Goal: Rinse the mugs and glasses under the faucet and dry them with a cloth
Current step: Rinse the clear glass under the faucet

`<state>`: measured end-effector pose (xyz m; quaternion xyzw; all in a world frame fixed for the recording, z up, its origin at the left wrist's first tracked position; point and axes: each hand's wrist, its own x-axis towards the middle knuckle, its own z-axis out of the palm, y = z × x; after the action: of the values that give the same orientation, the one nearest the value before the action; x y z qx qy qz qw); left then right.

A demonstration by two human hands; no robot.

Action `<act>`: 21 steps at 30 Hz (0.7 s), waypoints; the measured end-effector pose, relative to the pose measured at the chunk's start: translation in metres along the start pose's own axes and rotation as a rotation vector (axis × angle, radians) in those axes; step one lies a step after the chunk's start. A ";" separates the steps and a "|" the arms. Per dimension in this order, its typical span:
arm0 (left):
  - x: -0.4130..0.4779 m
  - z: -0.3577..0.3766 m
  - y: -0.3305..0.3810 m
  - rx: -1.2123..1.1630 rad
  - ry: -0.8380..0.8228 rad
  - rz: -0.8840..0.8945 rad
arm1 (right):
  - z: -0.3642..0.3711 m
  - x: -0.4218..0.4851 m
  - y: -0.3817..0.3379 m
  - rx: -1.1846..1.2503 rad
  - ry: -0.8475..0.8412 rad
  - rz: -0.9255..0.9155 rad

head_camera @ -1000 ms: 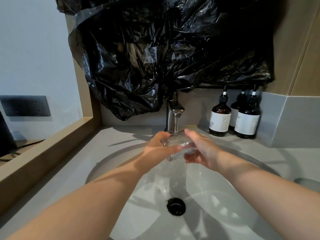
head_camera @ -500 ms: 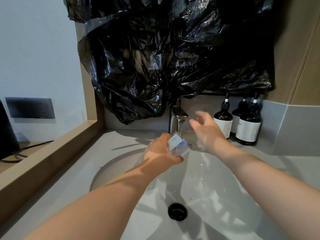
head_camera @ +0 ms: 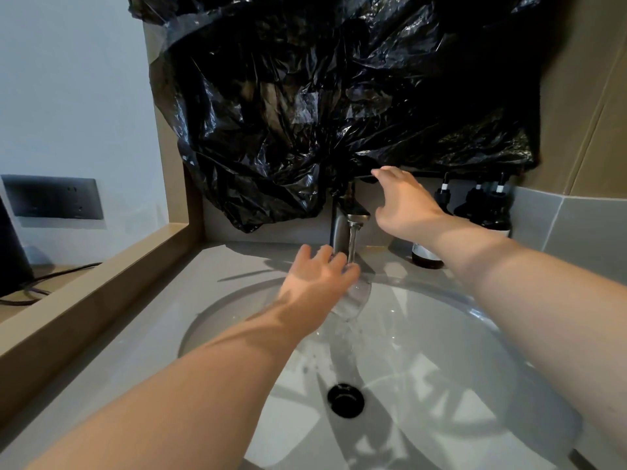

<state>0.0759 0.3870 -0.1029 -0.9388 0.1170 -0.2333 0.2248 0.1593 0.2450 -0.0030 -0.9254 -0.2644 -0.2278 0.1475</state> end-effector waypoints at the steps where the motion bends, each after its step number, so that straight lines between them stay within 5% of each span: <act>1: 0.000 -0.002 0.002 0.034 -0.004 0.026 | 0.002 -0.002 0.002 0.021 0.009 0.003; 21: -0.004 -0.019 0.038 0.418 -0.033 0.379 | 0.005 -0.015 0.002 0.111 -0.001 0.047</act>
<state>0.0589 0.3478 -0.1074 -0.8370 0.2362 -0.1909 0.4552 0.1510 0.2386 -0.0154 -0.9219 -0.2549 -0.2090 0.2037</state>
